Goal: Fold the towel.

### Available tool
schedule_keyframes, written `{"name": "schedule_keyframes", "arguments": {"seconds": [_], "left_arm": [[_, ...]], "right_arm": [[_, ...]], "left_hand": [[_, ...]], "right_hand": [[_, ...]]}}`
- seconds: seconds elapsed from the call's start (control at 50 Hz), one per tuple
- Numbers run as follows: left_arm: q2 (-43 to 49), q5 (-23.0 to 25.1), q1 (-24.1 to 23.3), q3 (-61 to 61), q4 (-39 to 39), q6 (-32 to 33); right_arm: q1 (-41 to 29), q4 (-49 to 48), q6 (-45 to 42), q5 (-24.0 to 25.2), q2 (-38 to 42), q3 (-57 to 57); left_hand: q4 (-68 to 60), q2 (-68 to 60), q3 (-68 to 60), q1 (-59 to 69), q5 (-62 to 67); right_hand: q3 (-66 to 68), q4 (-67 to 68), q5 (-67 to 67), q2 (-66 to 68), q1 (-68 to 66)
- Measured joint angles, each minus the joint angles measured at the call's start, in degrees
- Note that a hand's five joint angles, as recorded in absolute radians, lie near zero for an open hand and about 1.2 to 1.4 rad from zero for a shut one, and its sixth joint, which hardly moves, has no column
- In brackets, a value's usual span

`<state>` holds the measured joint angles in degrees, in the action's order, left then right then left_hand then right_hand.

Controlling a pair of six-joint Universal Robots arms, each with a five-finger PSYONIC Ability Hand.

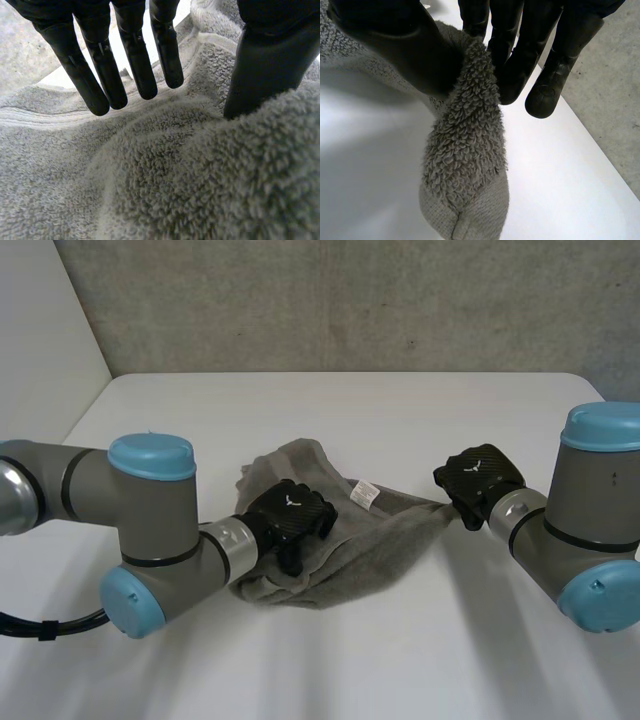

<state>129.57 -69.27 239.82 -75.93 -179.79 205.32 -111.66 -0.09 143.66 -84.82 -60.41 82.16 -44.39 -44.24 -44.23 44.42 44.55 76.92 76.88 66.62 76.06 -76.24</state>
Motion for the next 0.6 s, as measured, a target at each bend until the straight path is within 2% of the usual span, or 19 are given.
{"name": "schedule_keyframes", "arguments": {"seconds": [0.18,0.22,0.24,0.28,0.32,0.38,0.46,0.56,0.58,0.6], "left_arm": [[2.3,-0.1,-0.7,0.9,-0.1,-0.1],[2.6,-0.1,-1.0,1.0,-0.1,-0.2],[2.9,-0.2,-1.2,1.1,-0.1,-0.2],[3.4,-0.4,-1.7,1.5,-0.2,-0.2],[3.7,-0.7,-2.0,1.9,-0.2,-0.3],[4.0,-1.9,-2.2,2.8,-0.4,-0.3],[4.1,-5.3,-2.2,5.8,-1.2,-0.6],[3.3,-13.4,-1.2,12.4,-5.2,-2.3],[2.5,-17.2,-0.3,15.3,-7.9,-3.7],[2.2,-18.4,0.0,16.1,-8.8,-4.2]], "right_arm": [[-0.1,0.0,0.0,0.0,0.2,0.1],[-0.1,0.0,0.0,0.0,0.4,0.1],[-0.1,0.0,0.0,0.0,0.5,0.0],[-0.2,0.0,0.0,0.0,0.8,-0.1],[-0.2,-0.1,0.0,0.0,0.9,-0.2],[-0.2,-0.1,-0.1,0.1,1.2,-0.8],[-0.2,-0.3,-1.4,0.0,1.8,-3.2],[-0.3,-2.1,-4.7,-0.6,2.6,-9.3],[-0.3,-4.8,-5.6,-1.3,2.5,-11.9],[-0.3,-5.9,-5.8,-1.5,2.5,-12.7]], "left_hand": [[1.2,1.0,1.2,-1.2,-1.5],[-3.2,-3.5,-3.6,3.3,2.5],[-10.0,-10.8,-11.1,10.7,9.3],[-32.2,-32.2,-32.9,31.5,30.4],[-40.4,-39.8,-41.4,38.2,39.6],[-41.4,-40.2,-44.2,38.5,40.9],[-42.1,-40.2,-44.2,38.5,40.9],[-43.0,-40.2,-44.3,39.4,41.4],[-43.0,-40.2,-44.4,39.5,41.4],[-43.0,-40.3,-44.5,39.5,41.4]], "right_hand": [[0.1,0.0,0.0,0.0,0.0],[0.1,0.0,0.0,0.0,0.0],[0.1,0.0,0.0,0.0,0.0],[0.1,0.0,0.0,0.0,0.0],[0.1,0.0,0.0,0.0,0.0],[0.1,0.0,0.0,0.0,0.0],[0.1,0.0,0.0,0.0,0.0],[0.1,0.0,0.0,0.0,0.0],[0.1,0.0,0.0,0.0,0.0],[0.1,0.0,0.0,0.0,0.0]]}}
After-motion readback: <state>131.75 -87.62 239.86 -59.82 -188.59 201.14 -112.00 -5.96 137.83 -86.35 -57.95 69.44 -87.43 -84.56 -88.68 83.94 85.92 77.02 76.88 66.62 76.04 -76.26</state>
